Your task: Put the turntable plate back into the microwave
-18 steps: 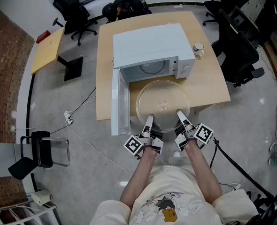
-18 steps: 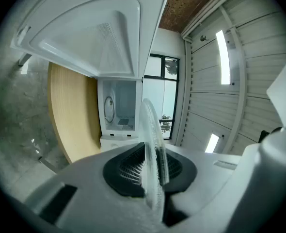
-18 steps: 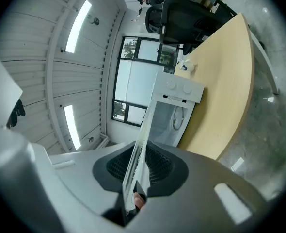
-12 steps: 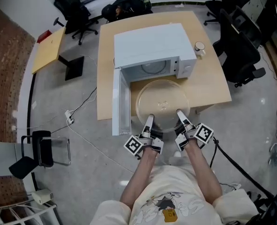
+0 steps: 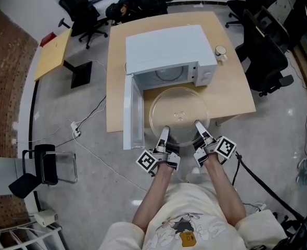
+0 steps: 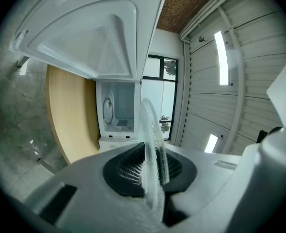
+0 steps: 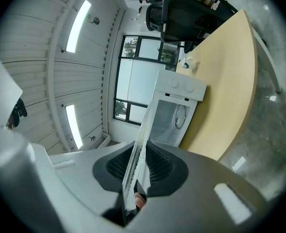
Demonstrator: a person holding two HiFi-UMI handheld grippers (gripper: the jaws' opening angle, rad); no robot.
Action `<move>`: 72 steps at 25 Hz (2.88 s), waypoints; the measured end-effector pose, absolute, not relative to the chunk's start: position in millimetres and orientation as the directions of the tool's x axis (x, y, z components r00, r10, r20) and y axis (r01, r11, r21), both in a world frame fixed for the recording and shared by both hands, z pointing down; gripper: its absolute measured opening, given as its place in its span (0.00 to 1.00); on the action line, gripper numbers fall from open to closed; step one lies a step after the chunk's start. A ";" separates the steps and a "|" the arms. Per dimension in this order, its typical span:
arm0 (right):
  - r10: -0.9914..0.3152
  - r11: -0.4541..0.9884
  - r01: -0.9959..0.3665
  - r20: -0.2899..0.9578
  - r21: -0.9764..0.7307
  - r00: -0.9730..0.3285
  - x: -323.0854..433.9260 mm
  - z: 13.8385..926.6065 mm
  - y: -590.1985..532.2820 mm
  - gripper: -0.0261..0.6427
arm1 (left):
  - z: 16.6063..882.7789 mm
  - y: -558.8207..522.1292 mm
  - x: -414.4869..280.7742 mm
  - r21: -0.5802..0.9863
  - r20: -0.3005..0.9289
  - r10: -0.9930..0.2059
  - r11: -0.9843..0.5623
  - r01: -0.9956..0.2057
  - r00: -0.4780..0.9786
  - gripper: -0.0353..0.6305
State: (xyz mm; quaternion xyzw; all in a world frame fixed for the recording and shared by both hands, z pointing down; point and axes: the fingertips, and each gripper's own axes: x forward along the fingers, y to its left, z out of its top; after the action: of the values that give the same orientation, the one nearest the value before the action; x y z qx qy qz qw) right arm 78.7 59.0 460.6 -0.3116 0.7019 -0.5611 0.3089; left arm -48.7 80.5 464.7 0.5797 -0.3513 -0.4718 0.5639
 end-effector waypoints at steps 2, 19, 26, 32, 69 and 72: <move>-0.784 0.178 -0.098 -0.081 -0.979 -0.616 79.8 460.1 58.9 0.13 | 464.5 80.4 -47.7 0.985 -0.151 -0.939 -0.119 0.121 0.309 0.11; -0.701 0.167 -0.059 -0.077 -0.984 -0.709 91.4 469.0 36.6 0.13 | 466.5 73.2 -34.6 0.992 -0.119 -0.971 -0.108 0.067 0.205 0.11; -0.712 0.153 -0.067 -0.063 -0.986 -0.699 77.7 479.9 7.3 0.13 | 478.1 39.3 -45.6 0.993 -0.104 -0.964 -0.088 0.073 0.246 0.11; -0.763 0.099 -0.083 -0.022 -0.992 -0.646 74.6 507.4 -13.7 0.13 | 500.8 8.2 -54.9 0.998 -0.063 -0.941 -0.053 0.041 0.332 0.11; -0.662 -0.019 -0.206 0.167 -0.978 -0.730 9.4 621.6 -213.6 0.14 | 617.2 -187.2 -120.7 0.993 0.104 -0.971 0.114 0.037 0.217 0.11; -0.667 -0.024 -0.222 0.181 -0.975 -0.723 9.9 629.9 -219.5 0.15 | 626.0 -194.0 -122.4 0.992 0.107 -0.972 0.118 0.039 0.209 0.11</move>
State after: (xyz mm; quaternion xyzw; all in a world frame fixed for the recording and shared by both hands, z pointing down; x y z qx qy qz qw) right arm 9.9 -219.5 629.9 -0.3286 0.6762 -0.6357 0.1750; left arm -122.4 -194.0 626.0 0.5069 -0.4600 -0.4290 0.5894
